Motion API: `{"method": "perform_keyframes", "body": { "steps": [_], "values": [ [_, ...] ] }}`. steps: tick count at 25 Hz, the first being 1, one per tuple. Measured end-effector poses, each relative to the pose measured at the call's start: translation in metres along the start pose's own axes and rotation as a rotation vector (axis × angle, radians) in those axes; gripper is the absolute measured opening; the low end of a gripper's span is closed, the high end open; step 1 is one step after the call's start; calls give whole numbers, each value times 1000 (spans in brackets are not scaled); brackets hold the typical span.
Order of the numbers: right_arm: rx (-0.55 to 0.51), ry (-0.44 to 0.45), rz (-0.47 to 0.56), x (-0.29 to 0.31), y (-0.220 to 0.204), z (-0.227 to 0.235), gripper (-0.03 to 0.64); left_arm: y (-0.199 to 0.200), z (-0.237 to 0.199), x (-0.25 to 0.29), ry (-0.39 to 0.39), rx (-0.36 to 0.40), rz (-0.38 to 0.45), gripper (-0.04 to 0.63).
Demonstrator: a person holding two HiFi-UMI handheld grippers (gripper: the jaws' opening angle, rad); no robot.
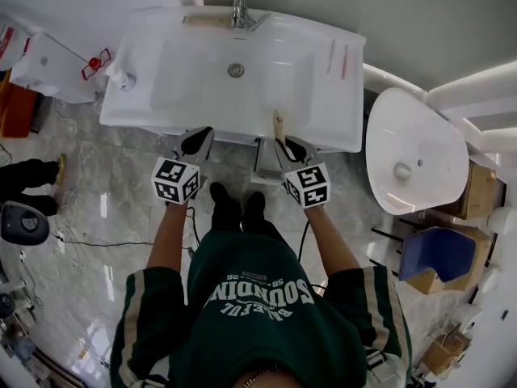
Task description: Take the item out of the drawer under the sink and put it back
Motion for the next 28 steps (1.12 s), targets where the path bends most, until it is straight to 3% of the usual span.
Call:
{"method": "perform_keyframes", "body": {
  "steps": [11, 28],
  "values": [
    [20, 50, -139, 10, -88, -13, 49, -57, 15, 15, -17, -54, -86, 49],
    [-80, 78, -513, 66, -236, 20, 49, -123, 27, 20, 19, -140, -166, 51]
  ]
}}
Point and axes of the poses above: the fingertips, and each gripper's own axes: x forward along the fingers, z to its right, y out of its top, the point moved 1 cm from there along -x, backward along the fingers, and after that the axes turned 6 degrees about -z, right-handed, at the moved point
